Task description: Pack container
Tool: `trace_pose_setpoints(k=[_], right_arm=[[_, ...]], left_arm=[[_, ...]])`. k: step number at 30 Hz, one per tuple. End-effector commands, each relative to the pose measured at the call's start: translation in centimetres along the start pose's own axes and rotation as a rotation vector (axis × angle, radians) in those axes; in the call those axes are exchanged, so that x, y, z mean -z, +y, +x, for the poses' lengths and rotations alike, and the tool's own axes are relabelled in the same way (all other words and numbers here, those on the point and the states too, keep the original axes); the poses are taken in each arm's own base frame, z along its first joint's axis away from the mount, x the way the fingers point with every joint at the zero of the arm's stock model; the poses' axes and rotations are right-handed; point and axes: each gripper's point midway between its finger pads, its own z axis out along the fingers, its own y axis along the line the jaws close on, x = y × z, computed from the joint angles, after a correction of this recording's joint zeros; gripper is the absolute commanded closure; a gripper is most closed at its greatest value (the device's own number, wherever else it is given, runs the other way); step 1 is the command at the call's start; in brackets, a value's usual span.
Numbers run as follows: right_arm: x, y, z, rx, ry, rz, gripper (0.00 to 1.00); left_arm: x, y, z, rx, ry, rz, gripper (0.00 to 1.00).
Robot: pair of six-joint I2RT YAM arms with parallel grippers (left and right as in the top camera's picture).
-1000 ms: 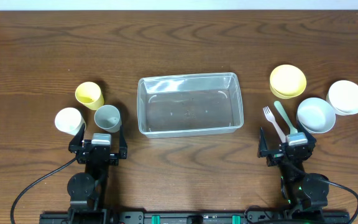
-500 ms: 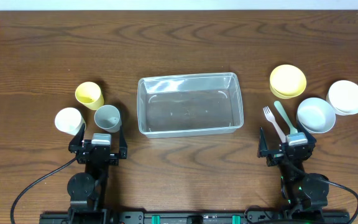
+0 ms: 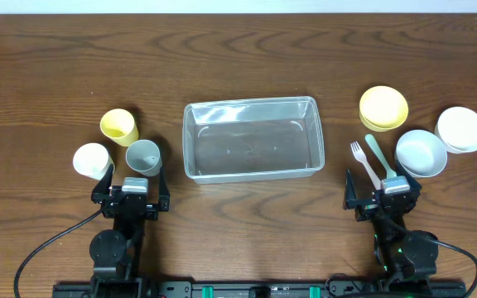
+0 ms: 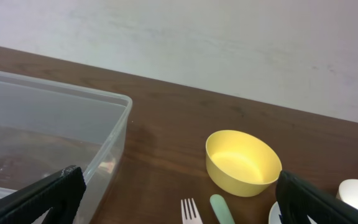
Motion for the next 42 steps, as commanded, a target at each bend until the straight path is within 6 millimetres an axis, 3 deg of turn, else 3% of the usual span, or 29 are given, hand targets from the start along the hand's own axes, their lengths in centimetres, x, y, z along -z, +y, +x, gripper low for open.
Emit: trace_pose_setpoints(k=[1,16,20,25,28,34,42], right_arm=[[0.0,-0.1,0.1,0.009,0.0,0.004,0.01],[0.1,1.1,-0.7,-0.06,-0.033,-0.072,0.01],[0.1,1.1,-0.5,-0.186,-0.017,-0.067,0.01],[0.3,0.1,-0.4,-0.245,0.055,-0.01,0.01],[0.5,-0.4,-1.1,-0.248,0.127,0.015,0.01],[-0.3,-1.1,-3.2,-0.262,0.347,0.033,0.01],[-2.5,-2.6,-4.2,-0.328,0.876,0.054,0.01]], left_arm=[[0.0,-0.1,1.5,-0.012,0.052,0.002,0.02],[0.0,-0.1,1.5,-0.003,0.052,0.002,0.02],[0.2,-0.1,1.1,0.235,0.06,-0.003,0.02],[1.1,0.4,-1.2,0.321,0.101,-0.004,0.02],[1.7,0.9,-3.6,0.321,0.147,-0.004,0.02],[1.3,1.6,-6.8,0.315,0.397,0.003,0.02],[-0.3,1.4,-6.0,0.287,0.99,0.025,0.02]])
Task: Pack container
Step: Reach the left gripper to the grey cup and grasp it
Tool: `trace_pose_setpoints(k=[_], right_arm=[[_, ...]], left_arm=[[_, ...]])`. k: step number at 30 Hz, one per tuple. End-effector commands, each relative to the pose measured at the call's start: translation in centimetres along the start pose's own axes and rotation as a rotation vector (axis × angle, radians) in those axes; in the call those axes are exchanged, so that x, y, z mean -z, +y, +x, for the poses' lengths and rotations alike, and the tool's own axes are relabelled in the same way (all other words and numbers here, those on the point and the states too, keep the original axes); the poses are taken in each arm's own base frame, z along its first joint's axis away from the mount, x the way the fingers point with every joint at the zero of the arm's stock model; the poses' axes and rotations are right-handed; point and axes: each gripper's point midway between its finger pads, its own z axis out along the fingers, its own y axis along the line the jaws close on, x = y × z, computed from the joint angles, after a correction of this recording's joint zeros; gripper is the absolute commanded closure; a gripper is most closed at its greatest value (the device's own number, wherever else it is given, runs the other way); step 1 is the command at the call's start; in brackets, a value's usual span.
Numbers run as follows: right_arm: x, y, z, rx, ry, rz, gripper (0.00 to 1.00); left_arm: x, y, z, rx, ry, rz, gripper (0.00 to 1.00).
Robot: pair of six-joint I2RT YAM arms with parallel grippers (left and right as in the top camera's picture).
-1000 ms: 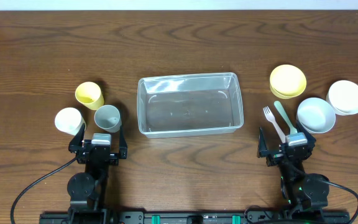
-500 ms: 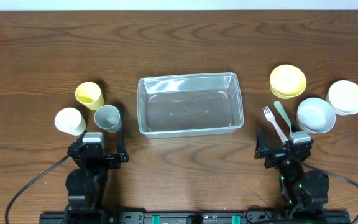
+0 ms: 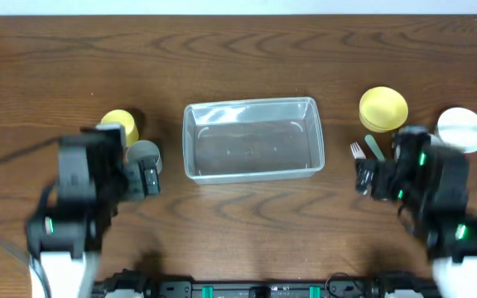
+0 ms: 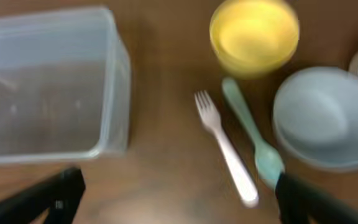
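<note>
The clear plastic container (image 3: 251,136) (image 4: 48,87) stands empty mid-table. My right gripper (image 4: 179,208) hangs open above the table, just near of a white fork (image 4: 225,149) and a green spoon (image 4: 250,140). Close to them are a yellow bowl (image 4: 253,31), a pale blue bowl (image 4: 325,127) and a white bowl (image 3: 460,128). My left gripper (image 3: 143,178) hovers blurred over the cups. A yellow cup (image 3: 121,124) and a grey cup (image 3: 145,153) show beside it. The arm hides any other cup.
The dark wooden table (image 3: 247,50) stretches wide behind the container. Both arms are raised, and in the overhead view they cover part of the cups on the left and the pale blue bowl on the right.
Both arms have risen from their rest pose at the near edge and moved forward. The right wrist camera now looks down on the fork and spoon. No object has moved.
</note>
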Motion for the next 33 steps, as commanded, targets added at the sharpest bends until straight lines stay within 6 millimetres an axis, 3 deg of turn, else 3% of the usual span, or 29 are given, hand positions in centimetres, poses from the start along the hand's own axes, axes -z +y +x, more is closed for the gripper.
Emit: trace_pose_setpoints(k=[1,7,13,18,26,33], right_arm=[[-0.7,-0.2,-2.9,-0.031,0.131,0.015,0.01],[-4.2,-0.7,-2.1,-0.046,0.321,0.037,0.01],[-6.5,-1.0,-0.5,-0.057,0.427,0.047,0.01],[-7.3,-1.2,0.2,-0.061,0.465,0.052,0.01],[-7.6,-1.2,0.4,-0.062,0.478,0.053,0.01],[-7.4,-1.3,0.6,-0.062,0.487,0.055,0.01]], left_arm=[[-1.2,-0.1,-1.7,0.007,0.156,-0.025,0.02],[-5.7,-0.7,-1.0,0.035,0.342,-0.01,0.02],[-8.6,-0.8,0.1,0.038,0.446,-0.014,0.02],[-10.0,-1.2,0.9,0.029,0.502,-0.013,0.11],[-13.2,-2.8,0.9,-0.018,0.518,0.001,0.11],[-15.9,-2.5,2.8,-0.019,0.617,-0.019,0.11]])
